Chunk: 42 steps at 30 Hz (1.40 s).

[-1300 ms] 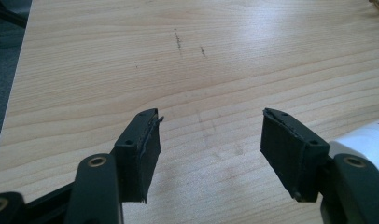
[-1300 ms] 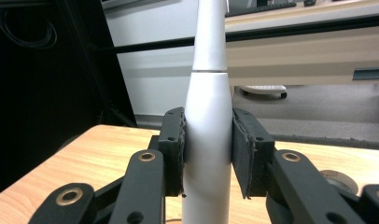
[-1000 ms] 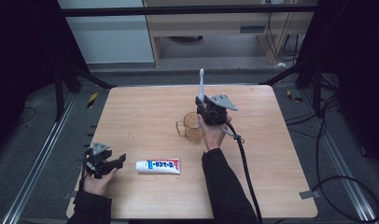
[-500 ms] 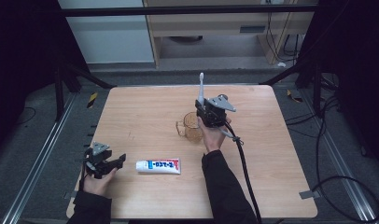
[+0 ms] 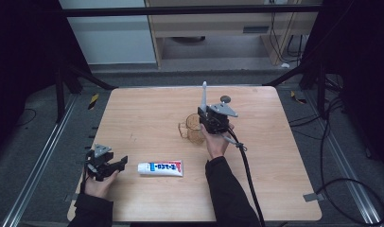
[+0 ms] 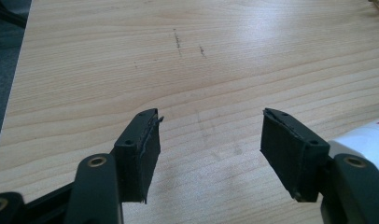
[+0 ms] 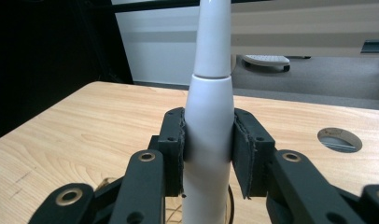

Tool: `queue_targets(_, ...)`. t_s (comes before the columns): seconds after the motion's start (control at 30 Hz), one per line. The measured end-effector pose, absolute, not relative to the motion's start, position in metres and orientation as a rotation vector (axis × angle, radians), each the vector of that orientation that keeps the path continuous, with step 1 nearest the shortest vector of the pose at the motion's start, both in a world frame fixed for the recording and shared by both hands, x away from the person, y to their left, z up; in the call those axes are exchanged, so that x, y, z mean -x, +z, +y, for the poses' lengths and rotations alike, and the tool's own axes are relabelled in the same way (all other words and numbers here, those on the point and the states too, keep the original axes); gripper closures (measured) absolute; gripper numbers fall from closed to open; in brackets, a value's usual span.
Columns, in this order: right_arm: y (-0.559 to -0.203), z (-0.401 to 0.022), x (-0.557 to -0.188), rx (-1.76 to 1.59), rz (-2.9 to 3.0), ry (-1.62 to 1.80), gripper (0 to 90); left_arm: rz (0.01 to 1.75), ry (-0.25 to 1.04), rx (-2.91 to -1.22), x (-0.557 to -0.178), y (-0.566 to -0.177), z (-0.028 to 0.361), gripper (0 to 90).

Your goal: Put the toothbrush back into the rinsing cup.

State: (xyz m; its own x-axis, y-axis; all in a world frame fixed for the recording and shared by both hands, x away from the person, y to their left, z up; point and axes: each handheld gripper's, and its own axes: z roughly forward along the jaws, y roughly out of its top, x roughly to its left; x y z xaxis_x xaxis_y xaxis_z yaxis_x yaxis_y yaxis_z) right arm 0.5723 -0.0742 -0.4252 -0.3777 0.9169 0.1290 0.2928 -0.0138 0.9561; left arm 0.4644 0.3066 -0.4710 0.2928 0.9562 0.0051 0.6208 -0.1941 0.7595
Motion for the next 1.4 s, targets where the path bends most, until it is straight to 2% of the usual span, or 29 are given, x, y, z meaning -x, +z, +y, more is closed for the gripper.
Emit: queue_targets(1.4, -0.439, -0.08, -0.564, -1.235, 1.817, 1.373, 66.5, 1.405, 0.651, -1.913, -0.464, -0.471, 0.305, 36.6)
